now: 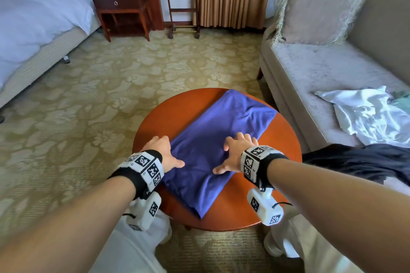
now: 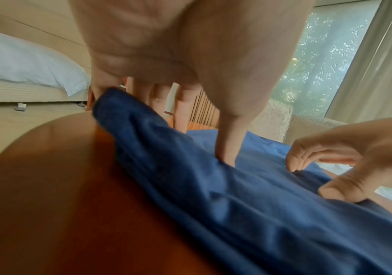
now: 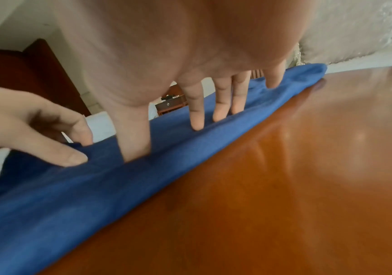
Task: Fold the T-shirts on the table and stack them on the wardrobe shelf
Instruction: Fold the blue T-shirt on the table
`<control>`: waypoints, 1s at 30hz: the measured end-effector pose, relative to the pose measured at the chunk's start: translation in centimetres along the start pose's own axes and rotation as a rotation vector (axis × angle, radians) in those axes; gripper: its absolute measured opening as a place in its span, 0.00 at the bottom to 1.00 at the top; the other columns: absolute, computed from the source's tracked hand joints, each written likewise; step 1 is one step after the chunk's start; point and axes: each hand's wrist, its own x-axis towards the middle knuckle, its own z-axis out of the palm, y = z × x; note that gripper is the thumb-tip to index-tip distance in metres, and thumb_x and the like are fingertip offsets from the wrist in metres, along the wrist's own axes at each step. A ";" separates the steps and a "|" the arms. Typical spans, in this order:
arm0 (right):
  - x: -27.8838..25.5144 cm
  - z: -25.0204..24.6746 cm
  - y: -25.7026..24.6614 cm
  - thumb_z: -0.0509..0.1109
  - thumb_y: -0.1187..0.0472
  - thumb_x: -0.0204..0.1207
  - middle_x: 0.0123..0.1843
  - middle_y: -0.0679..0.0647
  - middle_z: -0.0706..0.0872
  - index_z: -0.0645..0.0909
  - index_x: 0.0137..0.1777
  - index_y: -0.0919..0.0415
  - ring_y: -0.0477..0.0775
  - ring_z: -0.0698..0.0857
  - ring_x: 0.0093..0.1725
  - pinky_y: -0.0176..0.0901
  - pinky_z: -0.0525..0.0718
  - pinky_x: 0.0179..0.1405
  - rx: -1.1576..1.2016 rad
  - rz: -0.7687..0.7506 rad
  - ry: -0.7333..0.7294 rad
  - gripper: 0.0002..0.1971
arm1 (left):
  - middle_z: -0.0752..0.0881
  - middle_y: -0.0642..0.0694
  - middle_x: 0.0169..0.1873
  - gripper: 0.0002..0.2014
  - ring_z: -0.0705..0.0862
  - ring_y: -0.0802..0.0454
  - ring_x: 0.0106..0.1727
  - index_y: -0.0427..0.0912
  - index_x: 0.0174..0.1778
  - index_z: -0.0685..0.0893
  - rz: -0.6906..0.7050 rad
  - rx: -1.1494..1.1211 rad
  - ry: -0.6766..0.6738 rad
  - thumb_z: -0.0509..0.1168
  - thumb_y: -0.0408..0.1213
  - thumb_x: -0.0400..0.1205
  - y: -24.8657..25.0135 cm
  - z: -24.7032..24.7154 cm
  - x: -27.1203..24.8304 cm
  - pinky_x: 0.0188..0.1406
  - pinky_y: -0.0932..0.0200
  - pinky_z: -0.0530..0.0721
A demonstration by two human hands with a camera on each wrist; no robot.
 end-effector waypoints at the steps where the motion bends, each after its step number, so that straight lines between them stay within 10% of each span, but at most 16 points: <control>1: -0.2 0.2 0.1 0.77 0.30 0.56 0.66 0.55 0.70 0.73 0.68 0.50 0.61 0.67 0.72 0.62 0.57 0.79 -0.036 -0.005 0.020 0.42 | 0.78 0.42 0.64 0.32 0.79 0.43 0.62 0.43 0.60 0.76 -0.005 -0.008 0.008 0.79 0.57 0.68 -0.1 0.0 -0.5 0.61 0.49 0.80; 6: -1.6 -0.6 1.2 0.72 0.43 0.69 0.74 0.58 0.68 0.68 0.74 0.54 0.62 0.64 0.78 0.70 0.42 0.79 -0.084 0.086 0.072 0.35 | 0.82 0.41 0.59 0.31 0.83 0.42 0.58 0.41 0.59 0.79 -0.021 -0.089 -0.014 0.80 0.56 0.67 0.1 1.4 -3.3 0.56 0.54 0.81; 15: -7.6 0.2 4.0 0.70 0.35 0.70 0.74 0.64 0.64 0.56 0.79 0.61 0.66 0.67 0.75 0.54 0.66 0.74 0.243 0.548 0.035 0.47 | 0.80 0.43 0.64 0.52 0.83 0.43 0.60 0.41 0.71 0.71 -0.039 -0.345 -0.133 0.83 0.61 0.55 3.3 3.8 -8.2 0.58 0.52 0.85; 20: -10.0 2.3 4.9 0.72 0.24 0.59 0.69 0.63 0.67 0.62 0.79 0.52 0.65 0.70 0.74 0.53 0.71 0.72 0.284 0.544 -0.153 0.53 | 0.80 0.42 0.65 0.47 0.81 0.42 0.63 0.40 0.69 0.71 -0.052 -0.288 -0.102 0.86 0.50 0.59 4.7 4.6 -10.3 0.56 0.54 0.81; 25: -14.5 1.6 5.0 0.60 0.42 0.83 0.84 0.65 0.57 0.52 0.82 0.71 0.63 0.59 0.83 0.50 0.57 0.82 0.474 0.425 -0.226 0.40 | 0.84 0.42 0.57 0.48 0.85 0.42 0.56 0.39 0.65 0.75 -0.107 -0.337 -0.114 0.87 0.50 0.51 4.8 5.3 -11.6 0.56 0.52 0.84; 28: -14.9 2.9 5.2 0.72 0.54 0.79 0.70 0.67 0.78 0.74 0.66 0.61 0.65 0.81 0.67 0.59 0.77 0.70 0.701 0.366 -0.223 0.19 | 0.87 0.43 0.44 0.45 0.87 0.46 0.42 0.38 0.57 0.79 -0.127 -0.462 -0.128 0.85 0.53 0.47 4.6 5.6 -12.3 0.42 0.56 0.86; 30: -14.9 3.4 5.2 0.72 0.62 0.78 0.44 0.63 0.84 0.77 0.48 0.66 0.60 0.87 0.39 0.59 0.88 0.48 0.952 0.429 -0.218 0.08 | 0.86 0.44 0.37 0.35 0.85 0.50 0.34 0.35 0.54 0.83 -0.139 -0.598 -0.112 0.83 0.54 0.58 4.5 5.8 -12.8 0.27 0.63 0.79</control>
